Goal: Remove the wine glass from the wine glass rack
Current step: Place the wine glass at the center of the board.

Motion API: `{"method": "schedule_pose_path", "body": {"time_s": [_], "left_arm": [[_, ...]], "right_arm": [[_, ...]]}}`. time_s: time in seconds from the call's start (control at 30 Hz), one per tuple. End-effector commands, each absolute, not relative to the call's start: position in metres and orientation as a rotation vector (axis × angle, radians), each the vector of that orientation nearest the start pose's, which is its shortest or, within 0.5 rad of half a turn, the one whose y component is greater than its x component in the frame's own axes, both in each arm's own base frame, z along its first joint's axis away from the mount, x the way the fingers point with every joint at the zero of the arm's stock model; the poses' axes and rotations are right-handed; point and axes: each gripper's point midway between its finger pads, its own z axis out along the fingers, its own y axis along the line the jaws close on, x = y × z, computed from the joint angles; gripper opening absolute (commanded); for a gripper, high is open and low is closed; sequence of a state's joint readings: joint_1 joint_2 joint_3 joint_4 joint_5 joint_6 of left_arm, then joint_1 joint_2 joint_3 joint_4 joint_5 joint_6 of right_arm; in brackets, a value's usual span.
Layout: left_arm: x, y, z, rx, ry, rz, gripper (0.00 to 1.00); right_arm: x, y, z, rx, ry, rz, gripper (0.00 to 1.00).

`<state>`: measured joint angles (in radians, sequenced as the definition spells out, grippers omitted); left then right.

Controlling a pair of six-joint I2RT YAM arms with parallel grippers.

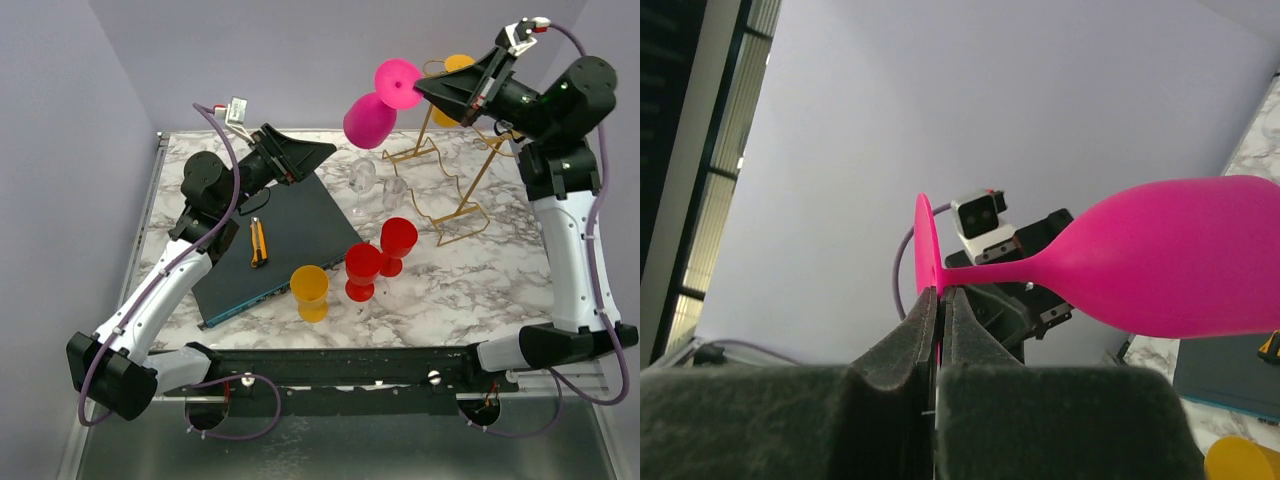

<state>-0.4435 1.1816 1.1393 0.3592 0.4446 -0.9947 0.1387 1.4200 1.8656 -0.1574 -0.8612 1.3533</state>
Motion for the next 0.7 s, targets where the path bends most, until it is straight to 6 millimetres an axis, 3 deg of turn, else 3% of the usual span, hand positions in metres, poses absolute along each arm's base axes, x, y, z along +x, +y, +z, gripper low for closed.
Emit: {"method": "schedule_pose_path", "body": {"time_s": [0.0,0.23,0.37,0.67], "left_arm": [[0.302,-0.240,0.460,0.046,1.358,-1.505,0.96],[0.313,-0.223,0.459,0.061,1.284,-1.618,0.91],[0.313,-0.227,0.466,0.122,1.244,-1.676,0.89],[0.312,-0.230,0.468,0.141,1.187,-1.788,0.81]], "right_arm": [[0.310,0.198,0.594,0.074,1.489,1.728,0.01],[0.306,0.218,0.578,0.074,1.479,1.887,0.01],[0.300,0.234,0.572,0.055,1.485,1.958,0.01],[0.297,0.245,0.566,0.043,1.484,2.034,0.01]]}}
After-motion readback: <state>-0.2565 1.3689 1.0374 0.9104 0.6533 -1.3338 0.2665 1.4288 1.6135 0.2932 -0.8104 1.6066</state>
